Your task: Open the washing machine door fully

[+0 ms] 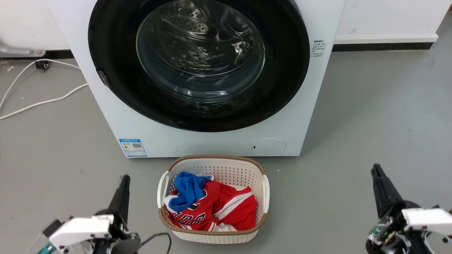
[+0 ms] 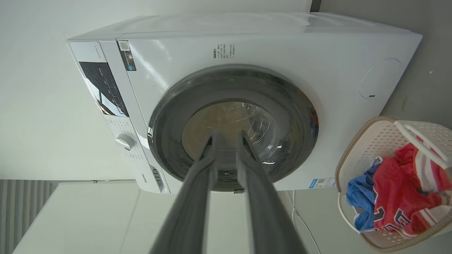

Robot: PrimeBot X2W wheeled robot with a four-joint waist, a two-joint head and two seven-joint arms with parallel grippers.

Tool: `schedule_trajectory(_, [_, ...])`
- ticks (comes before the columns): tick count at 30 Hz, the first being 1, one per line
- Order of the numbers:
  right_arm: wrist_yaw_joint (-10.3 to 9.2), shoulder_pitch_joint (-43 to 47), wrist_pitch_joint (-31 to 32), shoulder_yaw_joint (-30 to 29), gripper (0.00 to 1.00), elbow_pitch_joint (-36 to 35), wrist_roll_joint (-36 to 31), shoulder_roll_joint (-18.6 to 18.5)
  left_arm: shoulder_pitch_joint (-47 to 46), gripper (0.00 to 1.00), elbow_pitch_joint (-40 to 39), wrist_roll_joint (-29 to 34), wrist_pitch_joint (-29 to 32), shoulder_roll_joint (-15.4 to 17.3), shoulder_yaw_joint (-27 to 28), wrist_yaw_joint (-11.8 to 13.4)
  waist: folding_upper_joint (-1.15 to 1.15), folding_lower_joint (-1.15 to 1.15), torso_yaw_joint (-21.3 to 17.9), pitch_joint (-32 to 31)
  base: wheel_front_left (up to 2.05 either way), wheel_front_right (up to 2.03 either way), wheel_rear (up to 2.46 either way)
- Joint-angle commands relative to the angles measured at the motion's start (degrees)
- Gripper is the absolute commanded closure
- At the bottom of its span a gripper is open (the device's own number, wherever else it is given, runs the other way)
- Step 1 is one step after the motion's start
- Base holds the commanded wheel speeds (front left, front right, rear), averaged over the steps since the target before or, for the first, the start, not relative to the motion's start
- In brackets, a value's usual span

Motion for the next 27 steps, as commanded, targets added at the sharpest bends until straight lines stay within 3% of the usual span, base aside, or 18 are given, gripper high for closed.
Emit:
schedule_trajectory(1, [-0.01, 0.22, -0.04, 0.04, 0.0, 0.21, -0.01, 0.02, 0.22, 0.0, 0.22, 0.02, -0.05, -0.02, -0.1, 0.0, 0.0, 0.0, 0.0, 0.01, 0.0, 0.0, 0.0])
schedule_trajectory(12, [0.01, 1.34, -3.27, 2.25, 0.0, -1.97, -3.63, 0.02, -0.3, 0.0, -1.34, 1.86, -3.2, 0.2, -3.86, -0.02, 0.0, 0.0, 0.0, 0.04, 0.0, 0.0, 0.0])
schedule_trajectory(27, [0.03, 1.81, -7.04, 3.96, 0.0, -5.98, -26.33, -0.36, -1.02, 0.0, -6.02, 23.14, -7.01, 0.24, -4.59, -0.05, 0.0, 0.0, 0.14, 0.31, 0.0, 0.0, 0.0])
